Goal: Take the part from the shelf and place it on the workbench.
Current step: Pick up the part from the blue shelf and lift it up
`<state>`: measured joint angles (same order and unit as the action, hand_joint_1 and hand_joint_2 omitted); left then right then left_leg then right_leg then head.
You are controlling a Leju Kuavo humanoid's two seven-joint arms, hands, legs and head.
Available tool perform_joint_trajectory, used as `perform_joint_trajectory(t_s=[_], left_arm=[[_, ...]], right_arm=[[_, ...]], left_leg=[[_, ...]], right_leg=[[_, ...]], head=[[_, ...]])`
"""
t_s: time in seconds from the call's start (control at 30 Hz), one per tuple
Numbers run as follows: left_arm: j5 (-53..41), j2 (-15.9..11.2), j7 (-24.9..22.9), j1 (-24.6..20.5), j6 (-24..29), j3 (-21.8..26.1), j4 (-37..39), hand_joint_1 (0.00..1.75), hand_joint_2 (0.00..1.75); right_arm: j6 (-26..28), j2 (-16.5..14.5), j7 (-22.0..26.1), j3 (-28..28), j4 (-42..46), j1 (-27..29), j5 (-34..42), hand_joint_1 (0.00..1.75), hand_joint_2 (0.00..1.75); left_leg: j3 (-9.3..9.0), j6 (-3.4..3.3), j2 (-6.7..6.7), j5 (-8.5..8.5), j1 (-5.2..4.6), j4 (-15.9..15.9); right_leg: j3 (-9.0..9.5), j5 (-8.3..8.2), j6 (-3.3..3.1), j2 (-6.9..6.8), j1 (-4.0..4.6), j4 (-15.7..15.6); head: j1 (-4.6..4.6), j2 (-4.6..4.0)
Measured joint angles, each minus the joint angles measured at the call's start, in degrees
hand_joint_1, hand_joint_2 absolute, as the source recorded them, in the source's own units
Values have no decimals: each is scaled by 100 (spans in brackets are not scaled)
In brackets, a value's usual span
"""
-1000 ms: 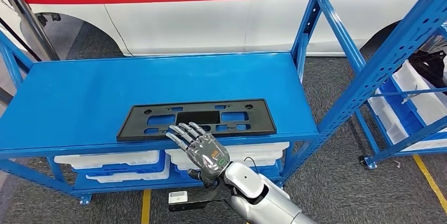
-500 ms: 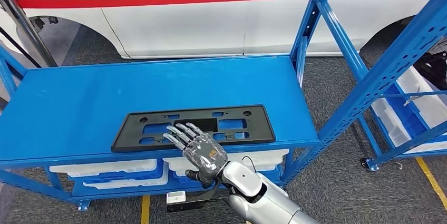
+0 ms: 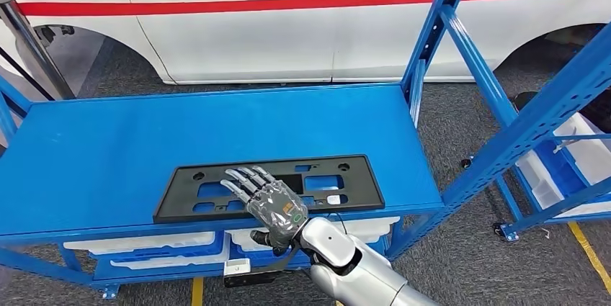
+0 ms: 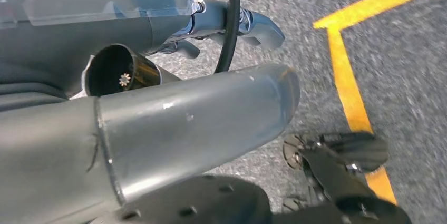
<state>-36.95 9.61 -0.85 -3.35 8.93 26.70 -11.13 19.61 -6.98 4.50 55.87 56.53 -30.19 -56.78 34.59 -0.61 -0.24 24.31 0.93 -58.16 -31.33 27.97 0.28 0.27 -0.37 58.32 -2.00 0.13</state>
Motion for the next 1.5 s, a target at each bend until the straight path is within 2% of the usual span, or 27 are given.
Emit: perform_joint_trajectory(t_s=[0.03,0.07,0.1,0.17,0.2,0.23,0.27,0.3,0.33,0.37,0.43,0.53,0.57,0.6,0.67,0.7,0.73,0.77,0.83,0.9,0.93,1.03,1.1,1.2,1.27,1.4,1.5], left_arm=[[-4,-1,0,3,1,2,0,0,0],[-10,-1,0,1,1,3,0,0,0],[-15,-1,0,-1,1,6,0,0,0],[-23,-1,0,-5,2,16,0,0,0],[-25,-1,0,1,3,25,0,0,0],[-24,-2,0,9,4,33,0,0,0],[-23,-2,0,16,7,42,0,0,0],[-18,-1,1,20,8,50,0,0,0],[-8,8,1,22,9,62,2,0,0],[3,14,2,19,11,78,3,0,0],[26,25,2,5,17,122,7,0,0],[43,17,2,-13,26,173,4,0,0],[49,14,1,-14,28,186,3,0,0],[57,11,0,-9,31,202,2,0,0],[74,10,-5,4,38,241,2,0,0],[84,10,-10,15,42,262,2,0,0],[92,9,-13,27,44,281,2,0,0],[107,6,-10,35,39,301,2,0,0],[139,-2,15,32,14,334,2,0,0],[156,-10,51,13,-13,364,2,0,0],[158,-13,64,5,-19,377,2,0,0],[159,-16,84,0,-23,410,2,0,0],[158,-16,86,1,-23,424,2,0,0],[155,-14,85,-1,-19,432,2,0,0],[152,-15,85,-10,-11,444,2,0,0],[149,-17,85,-45,-1,466,2,0,0],[139,-19,85,-66,6,471,2,0,0]], right_arm=[[-30,1,-18,0,2,-13,11,0,175],[-67,3,-44,0,3,-29,20,0,175],[-105,8,-71,0,0,-41,25,0,175],[-215,27,-144,0,-20,-56,29,0,175],[-286,43,-189,0,-39,-57,34,0,175],[-369,59,-237,0,-63,-64,40,0,175],[-466,74,-290,0,-96,-80,47,0,175],[-575,85,-350,0,-142,-111,56,0,175],[-691,93,-420,1,-205,-157,63,0,175],[-804,97,-497,2,-275,-209,70,0,175],[-964,92,-630,14,-399,-292,81,0,175],[-1063,51,-759,57,-520,-356,92,0,175],[-1078,37,-791,75,-559,-369,97,0,175],[-1092,23,-826,89,-594,-375,104,0,175],[-1126,3,-909,109,-655,-383,117,86,175],[-1147,-9,-950,116,-679,-385,125,130,175],[-1167,-16,-980,121,-702,-387,134,174,175],[-1184,-23,-1006,125,-717,-389,148,175,175],[-1215,-44,-1054,127,-734,-404,175,175,175],[-1234,-67,-1101,127,-745,-431,196,175,175],[-1240,-75,-1124,127,-752,-442,205,175,175],[-1240,-76,-1175,127,-778,-457,216,175,175],[-1242,-78,-1192,126,-795,-461,216,175,175],[-1250,-83,-1208,125,-815,-465,220,175,175],[-1252,-94,-1213,125,-817,-465,220,175,175],[-1257,-135,-1215,125,-819,-467,218,175,175],[-1271,-172,-1214,125,-820,-471,220,175,175]], left_leg=[[-26,-41,1,7,5,18],[-53,-79,2,14,12,36],[-72,-109,4,28,9,43],[-96,-147,2,66,-6,40],[-118,-156,-2,88,-17,38],[-150,-160,-6,115,-29,34],[-193,-160,-13,144,-42,31],[-240,-157,-18,177,-53,31],[-279,-145,-20,209,-70,28],[-301,-126,-21,238,-79,26],[-317,-72,-19,273,-82,38],[-354,18,-12,348,-89,2],[-291,49,-10,440,-88,-159],[-146,76,-9,578,-70,-444],[290,133,-6,884,-35,-1197],[458,158,-5,938,-15,-1452],[520,177,-4,883,2,-1505],[460,191,-3,728,19,-1331],[87,184,7,352,38,-546],[-201,133,17,196,32,20],[-243,116,24,201,28,106],[-277,113,40,202,33,125],[-292,86,49,164,42,135],[-310,53,61,131,46,139],[-325,33,62,144,32,136],[-337,22,61,165,-5,115],[-328,37,61,157,3,119]], right_leg=[[-34,62,28,-3,-8,100],[-143,178,53,-5,-17,330],[-324,322,70,-8,-25,673],[-803,571,89,-8,-26,1451],[-965,561,85,-8,-26,1651],[-1023,435,69,-8,-22,1636],[-959,205,38,-8,-11,1390],[-811,-73,-13,-8,8,985],[-648,-266,-69,-10,34,595],[-519,-377,-111,-15,57,282],[-417,-363,-155,-22,90,54],[-298,-354,-193,-25,34,-70],[-245,-355,-209,-36,5,-113],[-204,-348,-224,-55,-8,-137],[-180,-323,-244,-83,-11,-141],[-175,-314,-246,-88,-12,-138],[-169,-311,-242,-84,-13,-135],[-162,-309,-233,-74,-17,-129],[-154,-304,-192,-44,-17,-102],[-150,-249,-122,-8,8,-68],[-144,-197,-110,2,26,-57],[-111,82,-95,8,55,-50],[-91,228,-76,9,68,-49],[-73,255,-94,14,66,-51],[-56,200,-79,16,54,-58],[-47,-255,2,14,18,-117],[-60,-289,-7,10,16,-120]], head=[[-2,0],[-4,0],[-8,0],[-10,0],[-10,0],[-10,0],[-10,0],[-10,0],[-8,0],[-8,0],[-5,0],[5,0],[17,0],[27,0],[39,0],[39,0],[39,0],[39,0],[40,0],[32,0],[27,0],[23,0],[24,0],[22,0],[22,0],[25,0],[26,0]])
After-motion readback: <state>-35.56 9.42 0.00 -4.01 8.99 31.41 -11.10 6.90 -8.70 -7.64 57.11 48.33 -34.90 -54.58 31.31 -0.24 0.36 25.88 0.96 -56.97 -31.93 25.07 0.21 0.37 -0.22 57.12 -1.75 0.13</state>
